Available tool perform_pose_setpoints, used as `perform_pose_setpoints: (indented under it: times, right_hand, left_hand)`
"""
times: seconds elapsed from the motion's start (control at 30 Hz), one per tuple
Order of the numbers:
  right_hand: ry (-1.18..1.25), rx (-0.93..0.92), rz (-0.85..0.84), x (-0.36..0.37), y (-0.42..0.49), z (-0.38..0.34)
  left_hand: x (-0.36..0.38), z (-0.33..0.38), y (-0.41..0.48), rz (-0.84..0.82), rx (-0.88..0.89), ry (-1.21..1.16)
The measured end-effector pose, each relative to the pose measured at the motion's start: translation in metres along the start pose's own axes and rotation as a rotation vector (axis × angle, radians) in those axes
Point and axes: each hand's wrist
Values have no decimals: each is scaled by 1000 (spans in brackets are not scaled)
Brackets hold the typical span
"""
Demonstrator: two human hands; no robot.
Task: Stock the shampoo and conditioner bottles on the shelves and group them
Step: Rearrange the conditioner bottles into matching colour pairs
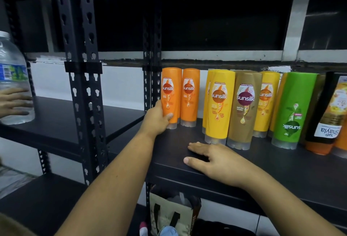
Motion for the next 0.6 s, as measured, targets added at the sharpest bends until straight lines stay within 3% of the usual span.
perform_pose_setpoints:
  times: [0.23,0.6]
  right_hand:
    - [17,13,29,1,-1,0]
    - [-66,202,173,-5,-7,-8]
  left_hand:
    - [0,-5,-1,-26,5,13]
    - [-7,6,-29,24,-125,315]
Point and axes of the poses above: each hand's wrist, its own y-axis towards the middle knuckle, its own x-axis out of the palm, z = x × y, and after that the axes turned 11 degrees about -y, right-handed
